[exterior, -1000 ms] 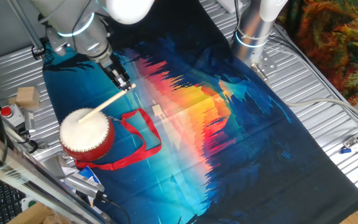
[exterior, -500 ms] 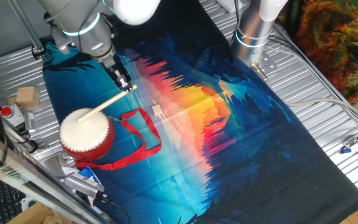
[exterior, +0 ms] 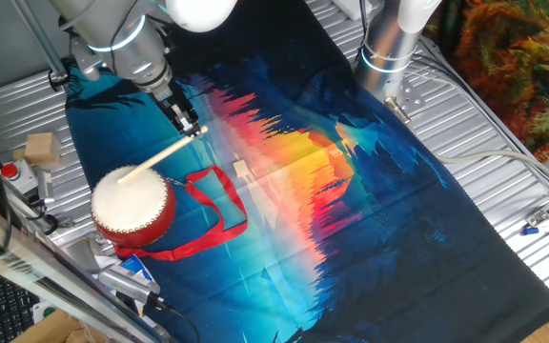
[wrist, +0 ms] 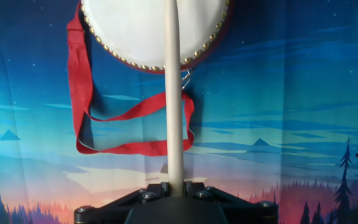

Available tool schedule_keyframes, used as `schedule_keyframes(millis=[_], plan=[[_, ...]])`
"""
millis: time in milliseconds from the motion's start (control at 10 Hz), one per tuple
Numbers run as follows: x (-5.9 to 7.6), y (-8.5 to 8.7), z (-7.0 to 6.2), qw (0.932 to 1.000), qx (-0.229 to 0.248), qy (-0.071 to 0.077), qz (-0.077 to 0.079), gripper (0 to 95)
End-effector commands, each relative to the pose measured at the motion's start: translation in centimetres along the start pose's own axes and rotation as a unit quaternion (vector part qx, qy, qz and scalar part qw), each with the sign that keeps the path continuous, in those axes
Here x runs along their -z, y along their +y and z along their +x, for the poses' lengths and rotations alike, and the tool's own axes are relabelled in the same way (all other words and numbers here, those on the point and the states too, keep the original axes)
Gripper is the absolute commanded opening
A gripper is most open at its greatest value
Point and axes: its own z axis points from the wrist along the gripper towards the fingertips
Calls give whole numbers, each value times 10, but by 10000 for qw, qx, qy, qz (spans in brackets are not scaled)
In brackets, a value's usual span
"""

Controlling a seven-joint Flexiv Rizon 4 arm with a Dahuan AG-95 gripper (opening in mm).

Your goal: Play the drum

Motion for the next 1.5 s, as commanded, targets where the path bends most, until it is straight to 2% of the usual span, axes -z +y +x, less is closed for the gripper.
schedule_keyframes(millis=[100,300,900,1000,1200,1300,1400,1500], plan=[[0,0,-1,10000,8,-12,-3,0],[0,0,-1,10000,48,-49,13,0],[0,0,-1,10000,50,-33,-8,0],[-4,0,-3,10000,47,-25,-29,0],[-22,0,-11,10000,32,-64,-56,0],[-46,3,-20,9998,-5,-209,-73,0],[-51,4,-21,9996,-47,-245,-105,0],[-47,3,-20,9997,-56,-235,-84,0]])
